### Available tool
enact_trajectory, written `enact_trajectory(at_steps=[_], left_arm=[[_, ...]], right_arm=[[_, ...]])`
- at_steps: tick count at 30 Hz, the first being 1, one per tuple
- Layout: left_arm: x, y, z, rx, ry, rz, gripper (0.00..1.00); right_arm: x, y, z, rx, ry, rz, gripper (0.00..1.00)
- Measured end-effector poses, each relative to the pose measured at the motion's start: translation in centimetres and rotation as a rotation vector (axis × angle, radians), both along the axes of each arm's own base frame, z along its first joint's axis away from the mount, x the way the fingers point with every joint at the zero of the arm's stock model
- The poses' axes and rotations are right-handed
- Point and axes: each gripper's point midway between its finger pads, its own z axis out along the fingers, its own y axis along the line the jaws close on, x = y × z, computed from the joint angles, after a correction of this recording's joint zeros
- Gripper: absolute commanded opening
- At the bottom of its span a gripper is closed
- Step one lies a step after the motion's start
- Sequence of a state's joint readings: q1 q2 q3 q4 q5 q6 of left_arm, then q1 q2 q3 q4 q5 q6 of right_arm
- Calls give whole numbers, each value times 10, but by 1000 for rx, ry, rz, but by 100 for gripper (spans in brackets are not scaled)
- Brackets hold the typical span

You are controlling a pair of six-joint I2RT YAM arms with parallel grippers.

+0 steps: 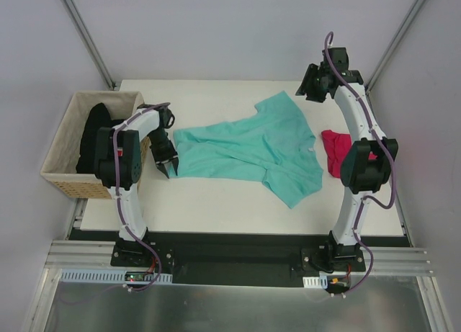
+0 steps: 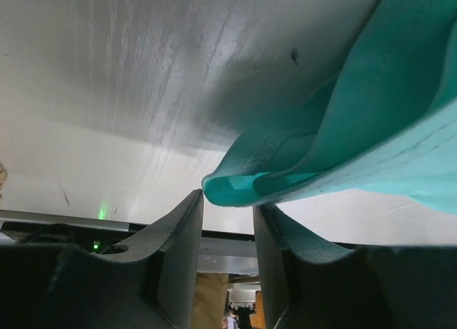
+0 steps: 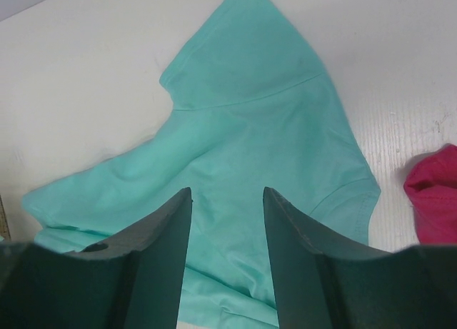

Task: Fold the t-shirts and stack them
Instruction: Fold the other side of the tshirt into a rectangle

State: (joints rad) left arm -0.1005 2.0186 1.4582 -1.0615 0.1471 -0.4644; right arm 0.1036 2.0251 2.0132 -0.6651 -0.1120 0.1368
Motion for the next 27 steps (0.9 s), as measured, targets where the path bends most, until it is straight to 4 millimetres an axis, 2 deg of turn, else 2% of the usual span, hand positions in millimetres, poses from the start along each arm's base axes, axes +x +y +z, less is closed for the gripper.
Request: enact_trajectory(at_steps=[6,9,14,19,23,27], left_arm=[[2,-7,13,-5,-58,-9,33],[3,-11,21,-8,-91,-12,33],[7,-13,32,-14,-138,-13,33],[19,-20,51,-29,-229,-12,33],[39,-23,77,-47,-341,-7,34],[56,-27,94,-62,-415,-8,33]], right_arm=[[-13,6,2,0,9,14,48],[-29,13,-4,-4,31,22,48],[-69,39,-32,-27,104,56,48],[-109,60,-72,-79,203,85,48],[-136,65,-100,-151,262,98,48],[-157,64,-110,-219,283,108,48]])
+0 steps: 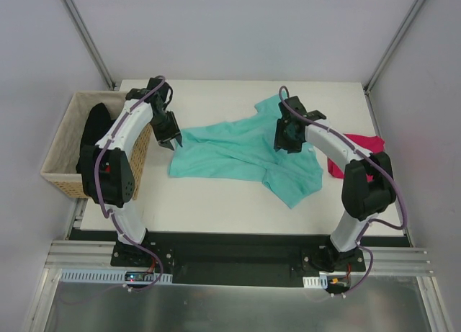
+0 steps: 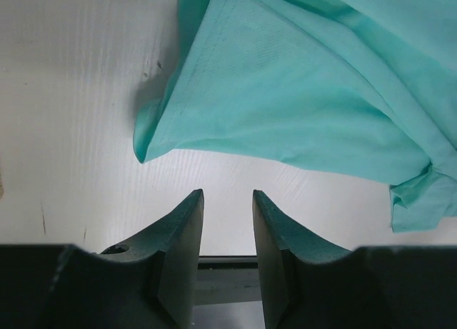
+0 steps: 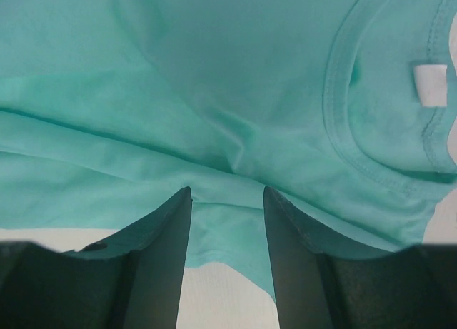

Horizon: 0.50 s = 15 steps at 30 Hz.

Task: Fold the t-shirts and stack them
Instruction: Fold the other side of the tshirt into a rectangle

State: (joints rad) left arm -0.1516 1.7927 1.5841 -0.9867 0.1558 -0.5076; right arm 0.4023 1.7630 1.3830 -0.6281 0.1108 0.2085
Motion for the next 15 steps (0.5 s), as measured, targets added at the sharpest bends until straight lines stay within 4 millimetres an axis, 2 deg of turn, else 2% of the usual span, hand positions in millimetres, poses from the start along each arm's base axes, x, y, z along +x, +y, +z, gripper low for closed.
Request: enact_trajectory(at_steps=[7,15], left_arm=[[4,-1,3,-3,-12,-1,33],[18,-6,11,-27,-43,-14,33]], right_arm=[[-24,14,4,-70,-16,53,48],[-56,48,1,-107,4,123,48]])
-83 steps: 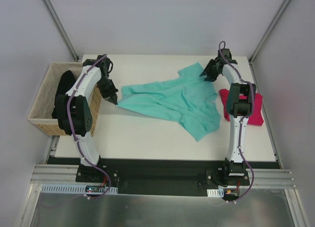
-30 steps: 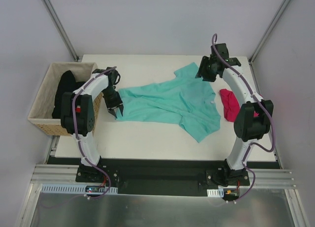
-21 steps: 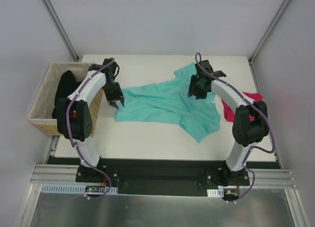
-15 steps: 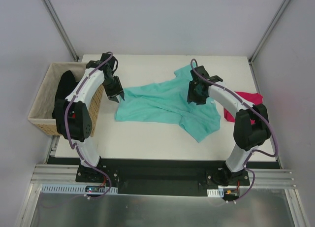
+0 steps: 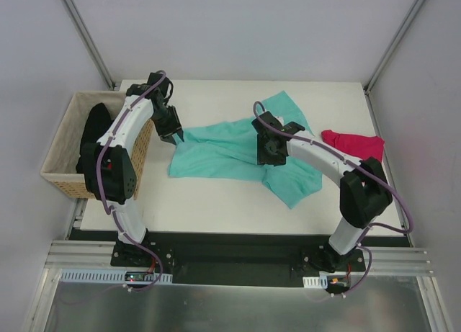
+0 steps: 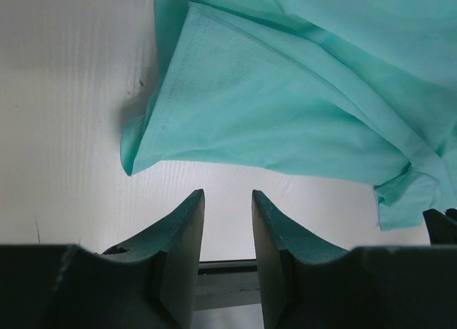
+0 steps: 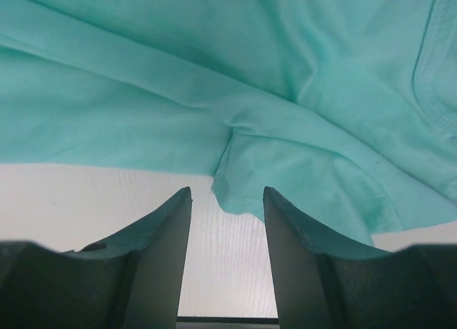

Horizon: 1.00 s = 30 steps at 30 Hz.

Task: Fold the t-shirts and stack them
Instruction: Fold the other side of the tshirt into a rectangle

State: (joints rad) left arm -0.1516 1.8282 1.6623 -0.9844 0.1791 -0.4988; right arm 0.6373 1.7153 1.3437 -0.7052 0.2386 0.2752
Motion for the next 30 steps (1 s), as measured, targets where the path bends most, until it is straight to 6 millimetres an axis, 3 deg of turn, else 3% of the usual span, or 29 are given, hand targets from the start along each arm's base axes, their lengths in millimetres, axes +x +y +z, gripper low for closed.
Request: enact_trajectory(at_steps=[3,8,12,21,30], left_arm=[[1,-1,0,-6,-2,-14,32],[0,-3,0,-18,-2,-34,32],[-1,-3,0,-16,-3,-43,32],[-1,-3,0,-15,-2,-46,32],[-4,-2,0,-12,11,-46,32]], right_arm=[[-16,5,-6,-10,11,0,48],[-44,-5,-19,-36,49,-37,48],[-55,-9,-27,-49,68,-66,48],[-60,-3,-30,-46,72,-69,48],[-52,6,-49,-68,108,-57,43]])
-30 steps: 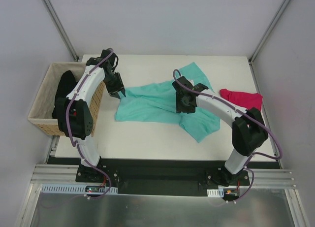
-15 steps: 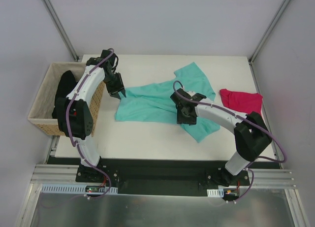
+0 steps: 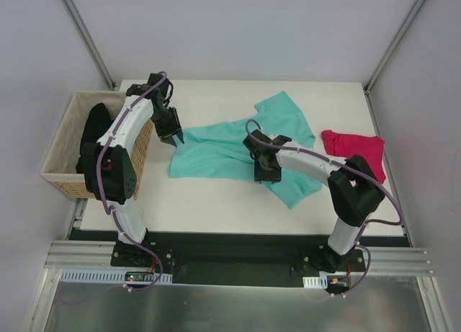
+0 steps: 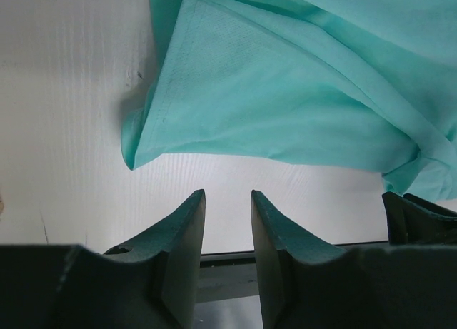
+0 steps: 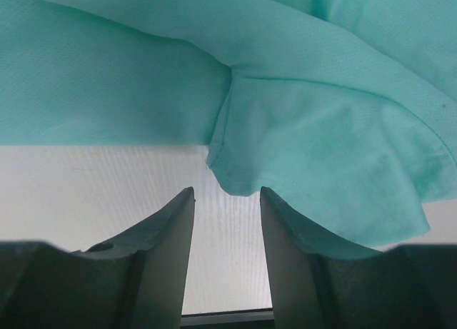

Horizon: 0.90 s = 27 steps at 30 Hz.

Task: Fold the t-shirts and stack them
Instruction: Fold the other side of the tshirt into a rectangle

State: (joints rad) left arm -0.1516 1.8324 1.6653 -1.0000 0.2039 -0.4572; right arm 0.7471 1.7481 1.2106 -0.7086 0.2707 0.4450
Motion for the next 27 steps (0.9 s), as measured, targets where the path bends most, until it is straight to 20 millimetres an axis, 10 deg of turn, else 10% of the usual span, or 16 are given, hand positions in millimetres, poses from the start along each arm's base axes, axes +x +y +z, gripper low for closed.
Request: enact_trajectory(at_steps=[14,27], left_arm=[[-7,2,-1,12,29,1,31],[-8,2,-1,12,32,1,31]], right_arm=[[10,7,-7,17,12,-2,3],[11,-11,-5,-67,-10,-42,1]])
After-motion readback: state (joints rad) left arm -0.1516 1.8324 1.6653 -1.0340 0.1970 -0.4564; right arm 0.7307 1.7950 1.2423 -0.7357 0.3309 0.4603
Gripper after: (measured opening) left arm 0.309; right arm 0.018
